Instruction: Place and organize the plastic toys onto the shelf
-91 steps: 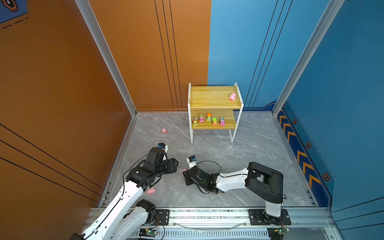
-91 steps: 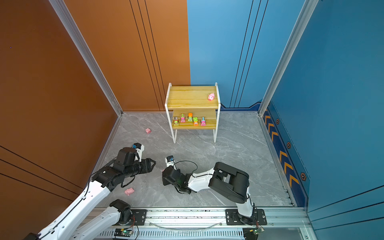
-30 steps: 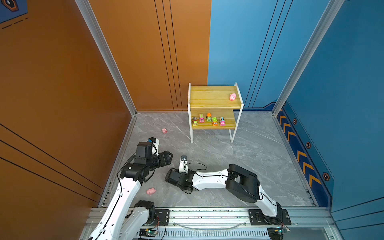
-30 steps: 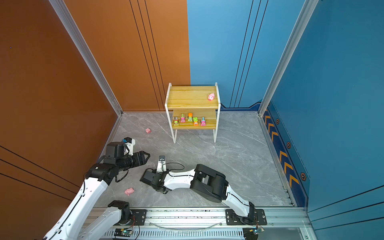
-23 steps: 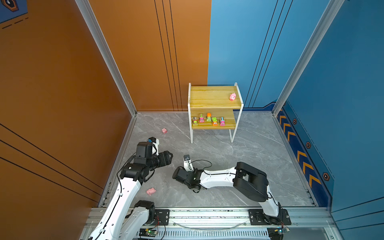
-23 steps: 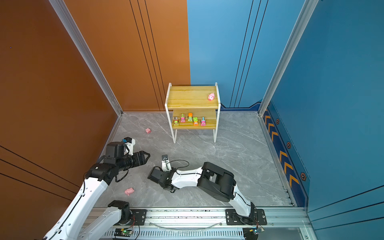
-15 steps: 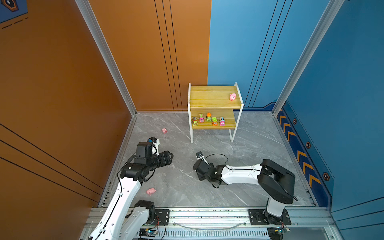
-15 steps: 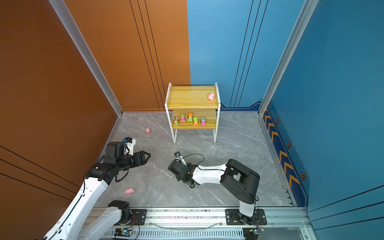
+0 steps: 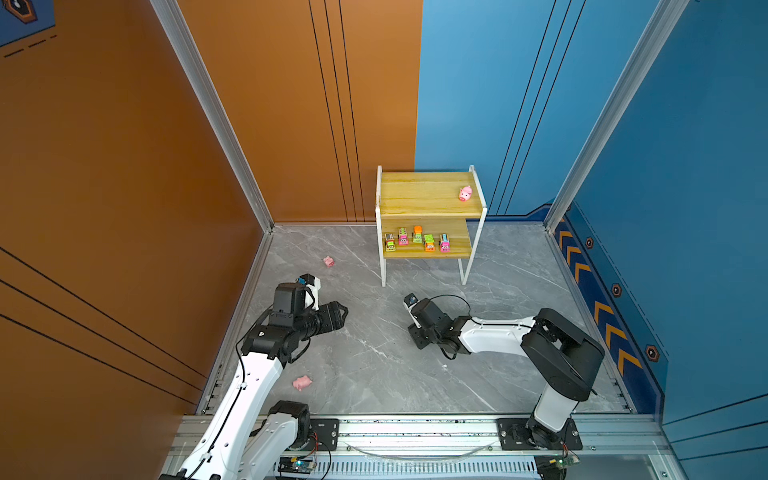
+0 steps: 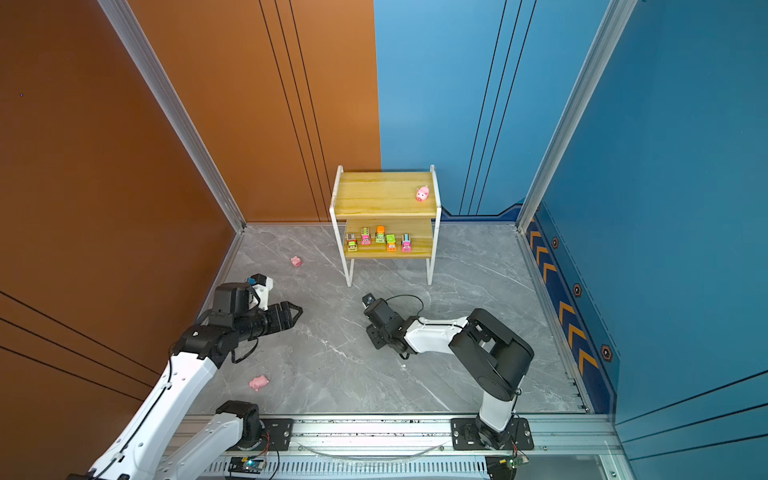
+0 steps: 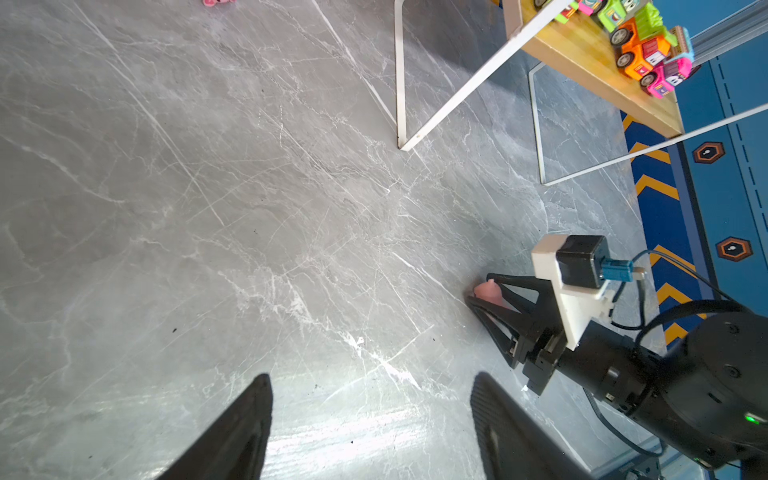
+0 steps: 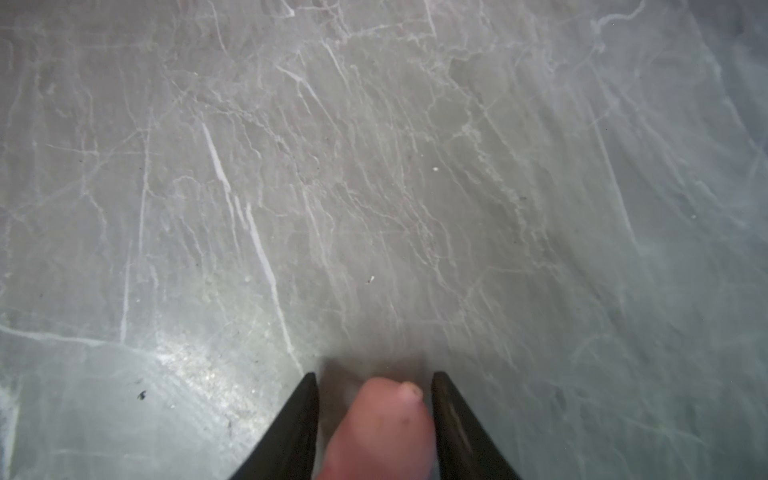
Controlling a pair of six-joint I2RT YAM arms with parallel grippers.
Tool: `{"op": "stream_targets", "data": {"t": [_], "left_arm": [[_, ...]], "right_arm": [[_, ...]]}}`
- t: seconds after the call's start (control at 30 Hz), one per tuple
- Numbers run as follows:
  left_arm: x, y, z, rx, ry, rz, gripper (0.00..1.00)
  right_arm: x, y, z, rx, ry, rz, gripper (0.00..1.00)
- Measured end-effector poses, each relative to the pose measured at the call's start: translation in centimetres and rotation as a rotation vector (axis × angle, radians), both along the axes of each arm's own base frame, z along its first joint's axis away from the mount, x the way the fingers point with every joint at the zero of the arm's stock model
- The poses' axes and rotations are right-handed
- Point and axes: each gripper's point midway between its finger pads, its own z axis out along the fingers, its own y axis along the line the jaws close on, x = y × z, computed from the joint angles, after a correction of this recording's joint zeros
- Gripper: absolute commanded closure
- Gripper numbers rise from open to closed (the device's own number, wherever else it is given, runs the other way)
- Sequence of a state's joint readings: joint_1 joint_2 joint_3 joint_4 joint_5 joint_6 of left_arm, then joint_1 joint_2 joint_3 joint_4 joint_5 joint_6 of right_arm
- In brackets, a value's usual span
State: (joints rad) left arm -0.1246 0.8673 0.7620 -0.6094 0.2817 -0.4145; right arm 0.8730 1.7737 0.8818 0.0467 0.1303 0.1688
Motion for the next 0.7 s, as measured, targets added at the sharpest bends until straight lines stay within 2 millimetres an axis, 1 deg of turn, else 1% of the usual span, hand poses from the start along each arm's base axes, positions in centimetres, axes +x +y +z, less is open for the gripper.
{"op": "stream_targets", "data": {"t": [0.03, 0.13, 0.2, 0.23, 0.33, 0.4, 0.47, 0.53, 0.63, 0.7], "left_arm": [[0.0, 0.0, 0.0, 0.0, 0.0, 0.0, 0.23], [0.0, 0.0, 0.0, 0.0, 0.0, 0.0, 0.23], [0.0, 0.0, 0.0, 0.0, 0.0, 0.0, 0.23], [0.0, 0.0, 0.0, 0.0, 0.0, 0.0, 0.23], [0.0, 0.0, 0.0, -0.001, 0.0, -0.001, 0.23], [-0.1, -0.3, 0.1, -0.006, -0.002, -0.013, 0.21], [-0.2, -1.0, 0.3, -0.01, -0.013, -0.047, 0.2], [-0.6, -2.2, 0.6, -0.006, -0.034, -0.103, 0.18], [-2.0, -5.0, 1.3, 0.024, -0.081, -0.241, 0.16], [-2.9, -7.0, 2.2, 0.057, -0.122, -0.346, 0.16]], "right_arm": [[0.1, 0.1, 0.1, 0.001, -0.002, 0.006, 0.35], [0.4, 0.2, 0.7, 0.005, -0.019, 0.012, 0.26], [0.6, 0.2, 1.8, 0.018, -0.042, 0.006, 0.23], [0.8, 0.2, 2.7, 0.03, -0.06, -0.001, 0.23], [1.0, -0.2, 6.8, 0.099, -0.148, -0.051, 0.22], [0.7, -0.6, 9.6, 0.165, -0.21, -0.099, 0.22], [-0.3, -0.8, 11.1, 0.227, -0.247, -0.145, 0.22], [-1.6, -1.2, 11.3, 0.27, -0.262, -0.185, 0.22], [-3.7, -2.1, 9.8, 0.288, -0.265, -0.23, 0.21], [-4.9, -2.5, 8.7, 0.278, -0.272, -0.247, 0.21]]}}
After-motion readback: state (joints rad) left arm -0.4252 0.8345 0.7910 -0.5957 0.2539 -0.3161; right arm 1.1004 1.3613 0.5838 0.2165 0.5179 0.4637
